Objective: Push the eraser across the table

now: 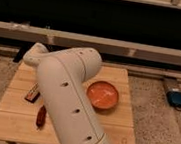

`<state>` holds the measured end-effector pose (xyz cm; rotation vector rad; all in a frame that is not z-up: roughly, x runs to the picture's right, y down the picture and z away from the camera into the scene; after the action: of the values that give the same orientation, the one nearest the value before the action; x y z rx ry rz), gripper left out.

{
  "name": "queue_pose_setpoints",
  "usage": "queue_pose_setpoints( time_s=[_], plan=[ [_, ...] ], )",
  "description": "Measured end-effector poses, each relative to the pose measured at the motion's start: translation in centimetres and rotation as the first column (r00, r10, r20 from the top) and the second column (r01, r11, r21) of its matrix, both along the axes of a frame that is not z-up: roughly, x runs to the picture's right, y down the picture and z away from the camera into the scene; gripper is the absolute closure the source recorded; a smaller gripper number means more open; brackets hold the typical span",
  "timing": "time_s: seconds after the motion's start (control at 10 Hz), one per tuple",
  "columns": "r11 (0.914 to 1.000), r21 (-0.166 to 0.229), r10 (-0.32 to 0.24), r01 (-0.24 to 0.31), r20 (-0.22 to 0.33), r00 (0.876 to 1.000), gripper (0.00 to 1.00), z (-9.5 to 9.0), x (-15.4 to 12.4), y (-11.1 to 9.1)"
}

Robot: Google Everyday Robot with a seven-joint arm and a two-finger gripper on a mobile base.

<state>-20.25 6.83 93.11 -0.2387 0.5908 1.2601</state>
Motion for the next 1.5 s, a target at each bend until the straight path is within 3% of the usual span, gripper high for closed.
queue_pose_setpoints(
  time_s=[0.5,0.9,1.2,1.5],
  plan=[
    [0.9982,0.059,0.009,-0.009,-0.009,1.0,0.2,0.7,-0.5,-0.5],
    [0.9942,0.089,0.06,-0.061,0.009,0.998,0.2,0.9,-1.6,-0.7],
    [0.9935,0.075,0.084,-0.085,0.017,0.996,0.2,0.5,-2.4,-0.3],
    [0.997,0.026,0.072,-0.072,0.011,0.997,0.2,-0.5,-3.5,0.8]
  ],
)
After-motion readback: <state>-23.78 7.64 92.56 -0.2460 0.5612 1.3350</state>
